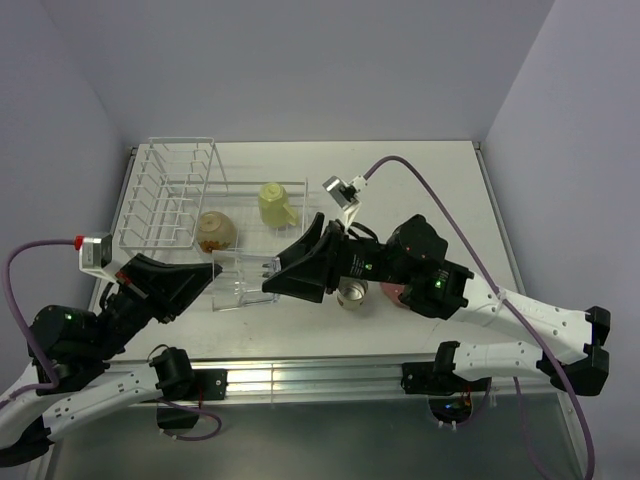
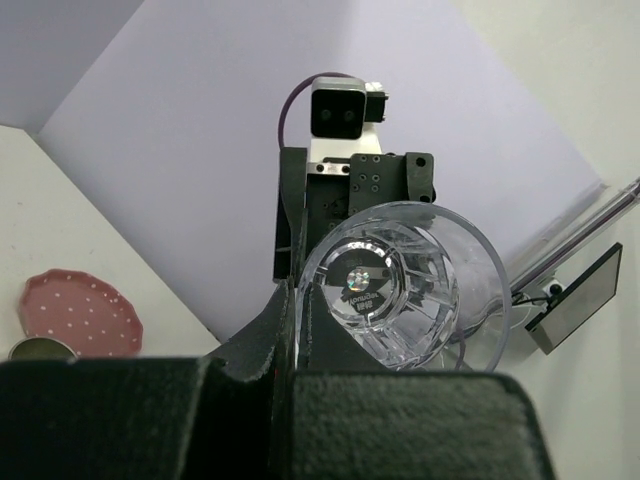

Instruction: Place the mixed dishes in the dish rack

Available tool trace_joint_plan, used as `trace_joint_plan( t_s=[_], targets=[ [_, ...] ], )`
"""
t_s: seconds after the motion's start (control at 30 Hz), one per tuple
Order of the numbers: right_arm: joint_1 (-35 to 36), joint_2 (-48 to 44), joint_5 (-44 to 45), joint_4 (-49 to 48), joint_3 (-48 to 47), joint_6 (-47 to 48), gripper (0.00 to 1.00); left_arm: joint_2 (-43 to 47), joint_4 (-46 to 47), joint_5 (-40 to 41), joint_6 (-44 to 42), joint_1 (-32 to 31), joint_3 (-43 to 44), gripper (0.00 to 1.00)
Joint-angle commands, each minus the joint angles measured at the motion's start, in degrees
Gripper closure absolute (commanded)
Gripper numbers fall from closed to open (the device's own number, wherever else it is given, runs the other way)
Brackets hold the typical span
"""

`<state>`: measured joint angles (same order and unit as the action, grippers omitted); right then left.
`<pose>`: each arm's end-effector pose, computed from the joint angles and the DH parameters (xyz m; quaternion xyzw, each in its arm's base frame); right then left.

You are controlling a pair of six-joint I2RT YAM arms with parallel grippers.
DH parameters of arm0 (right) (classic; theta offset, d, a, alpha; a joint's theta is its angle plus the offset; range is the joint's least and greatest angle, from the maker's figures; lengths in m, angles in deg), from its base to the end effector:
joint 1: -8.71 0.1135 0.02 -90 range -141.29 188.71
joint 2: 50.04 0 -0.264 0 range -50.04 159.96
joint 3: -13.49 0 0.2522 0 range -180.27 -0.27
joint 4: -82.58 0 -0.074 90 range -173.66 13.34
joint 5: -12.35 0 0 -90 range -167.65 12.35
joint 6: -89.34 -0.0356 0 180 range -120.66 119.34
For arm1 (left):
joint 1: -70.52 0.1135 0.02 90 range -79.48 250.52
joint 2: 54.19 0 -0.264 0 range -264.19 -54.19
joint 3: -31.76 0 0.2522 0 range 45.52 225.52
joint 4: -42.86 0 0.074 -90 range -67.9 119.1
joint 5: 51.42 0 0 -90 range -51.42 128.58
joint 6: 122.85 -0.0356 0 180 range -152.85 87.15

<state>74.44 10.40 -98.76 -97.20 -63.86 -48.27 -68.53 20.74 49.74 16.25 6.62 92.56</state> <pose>0.0844 0.2184 0.4473 -0.2375 0.5564 0.7190 0.3420 0.0226 -0.0304 0.4066 -0.0115 0.5456 -0.6683 0.5055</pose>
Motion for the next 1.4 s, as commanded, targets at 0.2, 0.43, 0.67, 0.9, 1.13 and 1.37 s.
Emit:
trace_joint_plan(
  t_s=[0.2, 0.43, 0.67, 0.9, 1.13, 1.37],
  targets=[
    [-0.78, 1.6, -1.93, -3.78, -4.08, -0.73, 1.0, -1.11, -1.54, 1.05, -0.67, 0.09, 2.33, 1.0],
    [-5.26, 1.34, -0.78, 1.31, -5.4, 0.86, 1.0, -1.83, -18.26, 10.71, 0.55, 0.09, 5.69, 0.18],
    [-12.28, 3.8, 1.67, 11.4, -7.41, 2.87, 1.0, 4.67, -30.2, 24.78, 3.9, 0.09, 6.38, 0.01],
    [-15.02, 19.92, 15.98, 34.34, -23.83, 10.95, 1.0, 2.32, -36.64, 30.76, 3.64, 0.09, 8.76, 0.01],
    [-14.76, 43.68, 28.13, 55.8, -50.72, 16.76, 1.0, -1.91, -35.06, 28.57, 0.56, 0.09, 8.5, 0.02],
    [-13.88, 61.35, 34.37, 68.38, -70.34, 17.56, 1.0, -2.35, -34.97, 28.22, -0.58, 0.09, 7.45, 0.03]
  ],
)
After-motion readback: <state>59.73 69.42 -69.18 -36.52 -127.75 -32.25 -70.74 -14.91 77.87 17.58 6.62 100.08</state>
